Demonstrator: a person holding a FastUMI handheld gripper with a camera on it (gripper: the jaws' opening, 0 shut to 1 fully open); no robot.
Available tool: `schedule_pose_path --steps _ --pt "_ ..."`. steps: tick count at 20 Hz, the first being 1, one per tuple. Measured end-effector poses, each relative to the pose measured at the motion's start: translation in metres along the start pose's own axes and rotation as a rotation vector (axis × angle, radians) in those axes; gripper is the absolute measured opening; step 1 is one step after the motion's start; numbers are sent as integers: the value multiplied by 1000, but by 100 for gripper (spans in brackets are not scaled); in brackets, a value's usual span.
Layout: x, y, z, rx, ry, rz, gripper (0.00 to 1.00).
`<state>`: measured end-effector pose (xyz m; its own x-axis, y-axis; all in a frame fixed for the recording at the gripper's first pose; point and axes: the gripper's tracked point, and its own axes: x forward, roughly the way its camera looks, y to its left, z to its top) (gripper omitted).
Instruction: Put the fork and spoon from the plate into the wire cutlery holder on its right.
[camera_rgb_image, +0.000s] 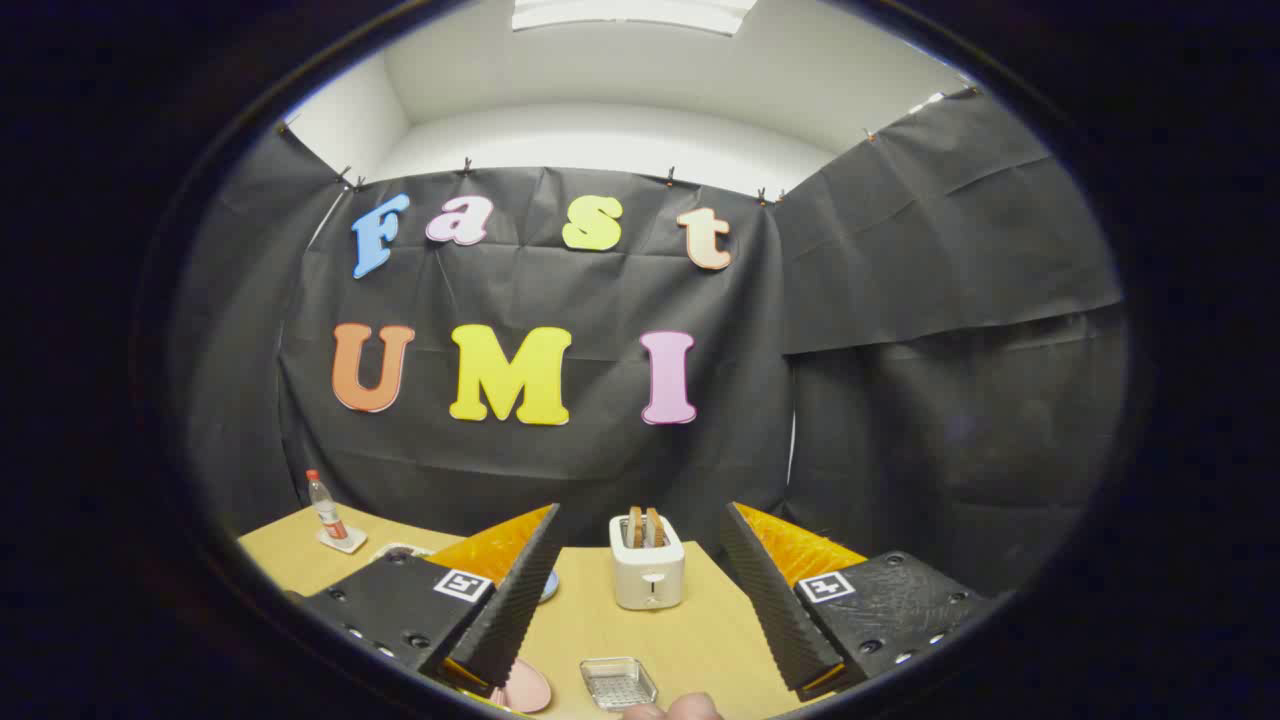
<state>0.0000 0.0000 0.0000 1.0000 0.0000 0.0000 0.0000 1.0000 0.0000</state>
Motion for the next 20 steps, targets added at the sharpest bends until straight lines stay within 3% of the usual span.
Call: schedule_pose_path --steps 20 --pt "9 18 -40 -1 118 50 95"
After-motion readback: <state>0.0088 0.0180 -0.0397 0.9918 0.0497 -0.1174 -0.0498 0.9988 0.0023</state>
